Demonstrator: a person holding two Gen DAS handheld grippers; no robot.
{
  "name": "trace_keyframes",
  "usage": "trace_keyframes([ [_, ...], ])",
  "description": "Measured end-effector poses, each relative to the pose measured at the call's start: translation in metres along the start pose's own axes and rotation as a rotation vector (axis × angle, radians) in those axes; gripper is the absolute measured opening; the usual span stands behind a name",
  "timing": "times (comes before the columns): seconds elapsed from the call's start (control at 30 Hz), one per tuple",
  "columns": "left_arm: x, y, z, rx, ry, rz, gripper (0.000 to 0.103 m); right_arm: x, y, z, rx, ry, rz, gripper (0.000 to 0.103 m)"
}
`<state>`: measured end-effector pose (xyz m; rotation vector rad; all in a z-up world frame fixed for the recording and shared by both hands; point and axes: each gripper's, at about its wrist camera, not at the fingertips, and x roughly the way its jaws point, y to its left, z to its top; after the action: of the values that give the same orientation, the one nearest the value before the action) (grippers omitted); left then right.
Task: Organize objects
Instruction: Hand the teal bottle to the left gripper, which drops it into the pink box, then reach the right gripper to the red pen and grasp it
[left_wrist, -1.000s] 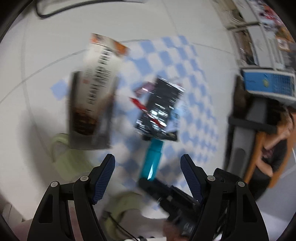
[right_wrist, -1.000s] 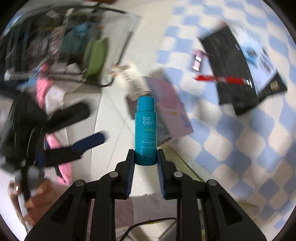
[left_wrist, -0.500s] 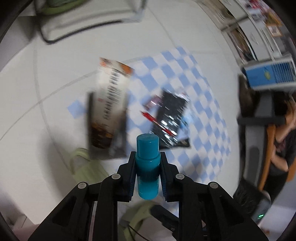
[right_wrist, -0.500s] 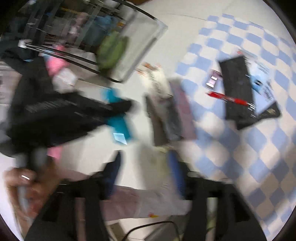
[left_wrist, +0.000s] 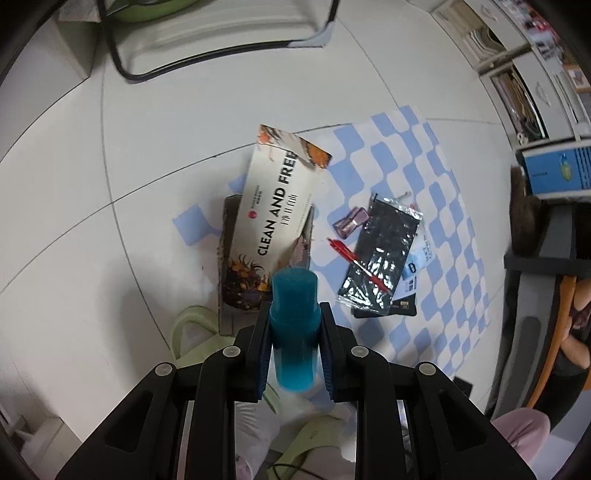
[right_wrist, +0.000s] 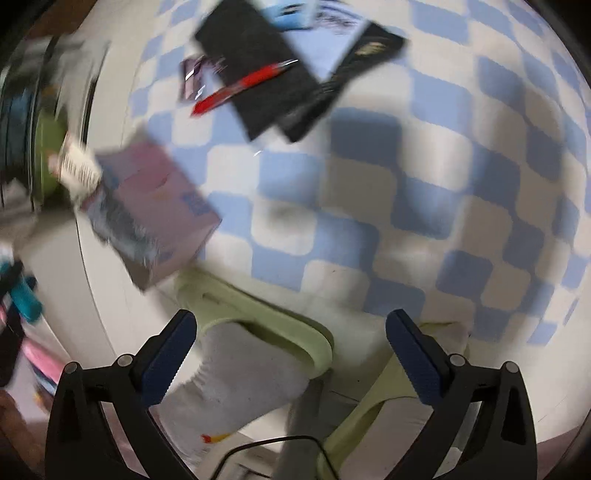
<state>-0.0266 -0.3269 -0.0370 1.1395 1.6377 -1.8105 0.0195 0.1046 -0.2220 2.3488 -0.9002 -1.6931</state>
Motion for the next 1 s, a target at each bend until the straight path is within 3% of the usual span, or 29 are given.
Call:
trace_keyframes([
  [0.03, 0.002, -0.002, 0.001, 0.028, 0.005, 0.004, 0.033, -0.002, -0.007, 0.003, 0.03, -0.007, 0.016, 0.102],
  [0.07, 0.004, -0.004, 0.002, 0.041, -0.009, 0.029, 0.059, -0.005, -0.011, 0.005, 0.051, -0.013, 0.027, 0.102],
  [0.13, 0.005, -0.002, 0.003, 0.056, -0.025, 0.099, 0.085, -0.01, -0.018, 0.01, 0.06, -0.026, 0.024, 0.102],
  [0.17, 0.007, 0.0, 0.003, 0.046, -0.019, 0.123, 0.085, -0.009, -0.017, 0.01, 0.048, -0.037, 0.005, 0.102],
  [0.27, 0.012, 0.009, 0.001, -0.018, 0.052, 0.085, 0.085, -0.017, -0.01, 0.013, -0.036, -0.102, -0.099, 0.102],
  [0.3, 0.013, 0.011, 0.002, 0.221, 0.186, 0.061, 0.085, -0.02, -0.006, 0.014, -0.068, -0.121, -0.131, 0.102],
  [0.47, 0.005, -0.001, -0.002, 0.335, 0.204, 0.131, 0.085, -0.01, 0.025, 0.033, -0.225, -0.152, -0.249, 0.102],
  [0.6, -0.007, -0.001, 0.001, 0.289, 0.206, 0.061, 0.085, -0.005, 0.042, 0.055, -0.299, -0.13, -0.246, 0.102],
  [0.77, -0.013, 0.006, 0.004, 0.256, 0.205, 0.026, 0.085, 0.01, 0.072, 0.071, -0.483, -0.097, -0.313, 0.102],
  [0.9, -0.016, 0.012, 0.005, 0.231, 0.211, -0.036, 0.085, 0.026, 0.098, 0.081, -0.664, -0.071, -0.389, 0.094],
  [0.97, -0.018, 0.015, 0.006, 0.232, 0.196, -0.045, 0.085, 0.033, 0.112, 0.086, -0.772, -0.066, -0.432, 0.083],
  [1.0, -0.02, 0.014, 0.001, 0.259, 0.235, -0.064, 0.085, 0.036, 0.119, 0.087, -0.814, -0.068, -0.457, 0.081],
])
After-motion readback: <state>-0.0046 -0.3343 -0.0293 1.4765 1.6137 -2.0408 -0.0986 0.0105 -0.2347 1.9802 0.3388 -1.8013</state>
